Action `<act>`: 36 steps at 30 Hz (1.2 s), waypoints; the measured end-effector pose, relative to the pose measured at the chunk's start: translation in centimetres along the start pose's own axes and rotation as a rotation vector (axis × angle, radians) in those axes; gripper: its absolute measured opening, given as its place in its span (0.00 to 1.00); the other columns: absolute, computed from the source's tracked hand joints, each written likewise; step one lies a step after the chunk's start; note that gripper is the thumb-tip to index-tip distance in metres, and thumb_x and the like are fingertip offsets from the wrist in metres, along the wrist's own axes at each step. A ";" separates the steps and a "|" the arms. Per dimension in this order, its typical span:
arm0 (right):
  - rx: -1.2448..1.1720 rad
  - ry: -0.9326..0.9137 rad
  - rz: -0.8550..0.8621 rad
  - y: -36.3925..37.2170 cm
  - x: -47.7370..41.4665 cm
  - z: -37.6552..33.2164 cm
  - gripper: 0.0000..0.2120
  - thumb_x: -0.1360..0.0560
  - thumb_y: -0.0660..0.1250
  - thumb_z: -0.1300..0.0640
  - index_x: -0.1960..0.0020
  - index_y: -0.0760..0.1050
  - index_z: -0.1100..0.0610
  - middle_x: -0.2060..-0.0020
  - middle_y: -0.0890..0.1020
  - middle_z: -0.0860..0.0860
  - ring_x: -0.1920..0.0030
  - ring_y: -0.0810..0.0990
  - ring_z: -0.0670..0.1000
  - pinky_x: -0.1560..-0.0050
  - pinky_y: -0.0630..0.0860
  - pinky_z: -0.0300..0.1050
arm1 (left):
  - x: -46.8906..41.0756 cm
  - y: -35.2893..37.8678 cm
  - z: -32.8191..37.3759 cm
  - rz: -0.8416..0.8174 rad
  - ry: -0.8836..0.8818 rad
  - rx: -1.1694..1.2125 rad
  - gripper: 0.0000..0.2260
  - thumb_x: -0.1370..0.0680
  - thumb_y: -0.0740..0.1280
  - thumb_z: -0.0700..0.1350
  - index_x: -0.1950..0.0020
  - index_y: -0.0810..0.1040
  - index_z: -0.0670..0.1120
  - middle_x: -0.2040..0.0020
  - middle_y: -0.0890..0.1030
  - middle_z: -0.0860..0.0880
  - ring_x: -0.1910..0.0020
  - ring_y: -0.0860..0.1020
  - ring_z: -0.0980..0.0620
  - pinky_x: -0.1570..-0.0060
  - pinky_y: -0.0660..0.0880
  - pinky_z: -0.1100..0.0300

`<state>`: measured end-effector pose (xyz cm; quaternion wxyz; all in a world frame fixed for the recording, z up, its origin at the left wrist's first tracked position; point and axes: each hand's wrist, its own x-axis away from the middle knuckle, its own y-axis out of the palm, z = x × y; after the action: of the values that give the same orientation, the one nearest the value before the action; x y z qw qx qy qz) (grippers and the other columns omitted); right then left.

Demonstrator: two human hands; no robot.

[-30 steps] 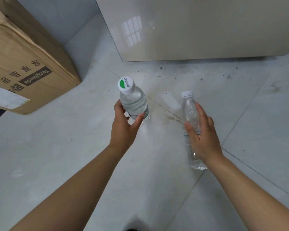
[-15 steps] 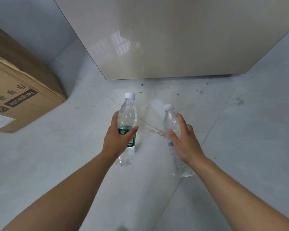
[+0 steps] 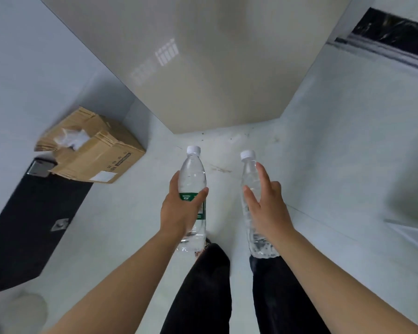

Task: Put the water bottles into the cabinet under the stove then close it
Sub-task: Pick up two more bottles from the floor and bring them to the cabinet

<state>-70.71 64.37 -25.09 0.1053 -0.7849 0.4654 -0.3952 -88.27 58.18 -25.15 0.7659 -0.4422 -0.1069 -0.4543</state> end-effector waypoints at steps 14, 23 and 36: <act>-0.200 0.081 0.453 -13.6 26.1 -10.8 0.26 0.22 0.53 0.43 0.27 0.47 0.38 0.44 0.65 0.51 0.56 0.72 0.49 0.52 0.67 0.41 | 20.8 -11.7 14.8 -0.273 0.529 -0.231 0.35 0.30 0.70 0.60 0.27 0.56 0.59 0.48 0.75 0.58 0.53 0.76 0.53 0.53 0.72 0.57; -0.322 0.215 0.810 -15.5 36.4 -8.9 0.26 0.22 0.54 0.44 0.27 0.47 0.38 0.40 0.65 0.52 0.58 0.73 0.46 0.55 0.66 0.39 | 28.8 -7.9 19.4 -0.559 0.848 -0.305 0.34 0.29 0.69 0.57 0.27 0.57 0.59 0.40 0.77 0.54 0.46 0.78 0.51 0.49 0.73 0.54; -0.536 0.498 1.213 -21.5 54.0 5.1 0.23 0.22 0.54 0.43 0.30 0.49 0.34 0.44 0.64 0.49 0.58 0.72 0.45 0.58 0.66 0.44 | 50.3 8.9 21.8 -0.981 1.196 -0.489 0.38 0.29 0.69 0.59 0.25 0.52 0.58 0.37 0.74 0.58 0.40 0.74 0.53 0.44 0.69 0.57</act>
<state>-39.43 31.13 11.20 0.0004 -0.2724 0.9121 -0.3064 -47.63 46.62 10.89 0.2887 -0.1824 0.2412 -0.9084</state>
